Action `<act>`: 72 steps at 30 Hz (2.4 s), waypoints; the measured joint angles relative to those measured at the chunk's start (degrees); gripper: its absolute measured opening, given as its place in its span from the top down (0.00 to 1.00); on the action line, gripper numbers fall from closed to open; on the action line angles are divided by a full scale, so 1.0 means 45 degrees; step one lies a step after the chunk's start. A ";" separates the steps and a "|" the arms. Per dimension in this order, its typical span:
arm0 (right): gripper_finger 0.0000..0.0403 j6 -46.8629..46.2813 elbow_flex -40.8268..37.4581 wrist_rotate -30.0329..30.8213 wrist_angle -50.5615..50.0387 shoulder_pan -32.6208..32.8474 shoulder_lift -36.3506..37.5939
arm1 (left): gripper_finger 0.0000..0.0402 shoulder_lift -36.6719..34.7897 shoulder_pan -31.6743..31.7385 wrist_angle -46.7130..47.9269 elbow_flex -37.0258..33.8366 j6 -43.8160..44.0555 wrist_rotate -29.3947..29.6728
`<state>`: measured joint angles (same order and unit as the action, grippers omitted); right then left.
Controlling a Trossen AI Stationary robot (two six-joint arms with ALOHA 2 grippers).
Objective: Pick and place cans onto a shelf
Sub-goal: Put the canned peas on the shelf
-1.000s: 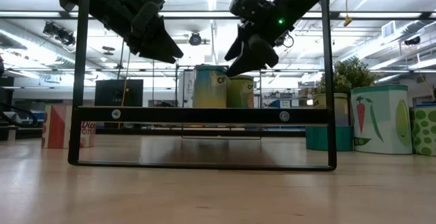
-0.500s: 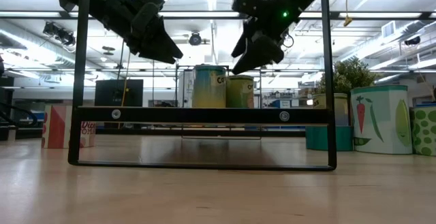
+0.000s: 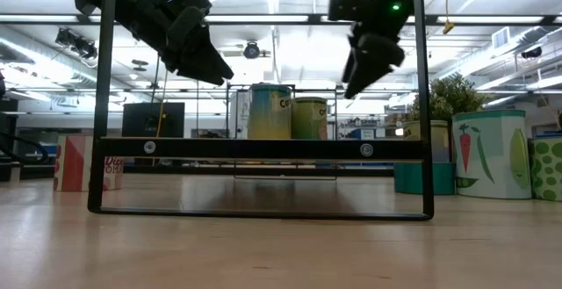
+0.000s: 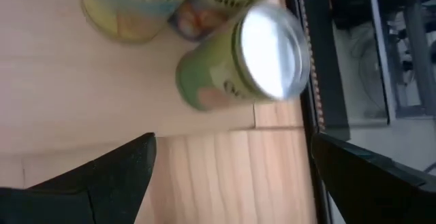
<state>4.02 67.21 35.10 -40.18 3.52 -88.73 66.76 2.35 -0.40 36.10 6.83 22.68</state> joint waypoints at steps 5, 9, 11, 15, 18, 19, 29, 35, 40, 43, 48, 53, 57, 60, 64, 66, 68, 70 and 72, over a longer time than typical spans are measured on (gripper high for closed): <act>0.01 -0.0034 -0.0951 -0.1189 -0.0133 -0.0452 0.1065 | 0.14 0.0000 0.0000 -0.0014 0.0000 0.0005 0.0000; 0.01 -0.0100 -0.1473 -0.3021 -0.0167 -0.1592 0.1748 | 0.14 0.0000 0.0000 -0.0135 0.0000 0.0005 -0.0001; 0.01 -0.0070 -0.1688 -0.3931 -0.0248 -0.2242 0.1865 | 0.14 0.0000 0.0000 -0.0257 0.0000 -0.0005 0.0000; 0.01 0.0340 -0.2106 -0.4503 -0.0656 -0.3332 0.1614 | 0.14 0.0000 0.0000 -0.0398 0.0000 -0.0027 0.0000; 0.01 0.0588 -0.2450 -0.4851 -0.0741 -0.3990 0.1368 | 0.14 0.0000 0.0000 -0.0382 0.0000 -0.0039 0.0000; 0.01 0.0591 -0.2551 -0.5043 -0.0707 -0.4214 0.1329 | 0.14 0.0000 0.0000 -0.0353 0.0000 -0.0044 -0.0003; 0.01 0.0030 -0.2639 -0.6249 -0.1096 -0.5172 0.1108 | 0.14 0.0000 -0.0005 -0.0266 0.0000 -0.0069 -0.0003; 0.01 -0.0668 -0.2639 -0.6242 -0.1866 -0.5078 0.1108 | 0.14 0.0000 -0.0005 -0.0243 0.0000 0.0010 -0.0005; 0.01 -0.0986 -0.2638 -0.6097 -0.2431 -0.5085 0.1108 | 0.14 0.0000 -0.0005 -0.0238 0.0000 0.0000 0.0000; 0.01 -0.1099 -0.2634 -0.6071 -0.2601 -0.5099 0.1108 | 0.14 0.0000 -0.0004 -0.0236 0.0000 -0.0005 -0.0002; 0.01 -0.1238 -0.2634 -0.6187 -0.2822 -0.5256 0.1108 | 0.14 0.0000 -0.0005 -0.0238 0.0000 -0.0005 0.0000; 0.06 -0.1222 -0.2633 -0.6579 -0.2956 -0.5332 0.0852 | 0.14 0.0000 -0.0005 -0.0238 0.0000 0.0010 -0.0003; 0.13 -0.1056 -0.2903 -0.6676 -0.2801 -0.5328 0.0342 | 0.14 0.0000 -0.0005 -0.0238 0.0000 0.0010 -0.0005; 0.17 -0.0868 -0.2940 -0.6709 -0.2707 -0.5332 0.0037 | 0.14 0.0000 -0.0005 -0.0243 0.0000 -0.0003 -0.0003; 0.19 -0.0720 -0.2833 -0.6727 -0.2686 -0.5297 0.0054 | 0.14 0.0000 0.0001 -0.0243 0.0000 -0.0010 0.0000; 0.19 -0.0809 -0.2646 -0.6710 -0.2745 -0.5275 0.0057 | 0.14 0.0000 0.0005 -0.0266 0.0000 -0.0010 0.0000; 0.19 -0.0904 -0.2347 -0.6696 -0.3001 -0.5166 0.0172 | 0.14 0.0000 0.0010 -0.0265 0.0000 -0.0010 0.0000; 0.19 -0.0998 -0.2002 -0.6642 -0.3244 -0.4949 0.0234 | 0.14 0.0000 0.0008 -0.0267 0.0000 0.0000 0.0000; 0.19 -0.1176 -0.1629 -0.6532 -0.3623 -0.4609 0.0229 | 0.14 0.0000 0.0005 -0.0267 0.0000 0.0005 0.0000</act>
<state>-1.27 59.88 5.71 -56.48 -17.22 -87.70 66.76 2.37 -1.61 36.10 6.85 22.68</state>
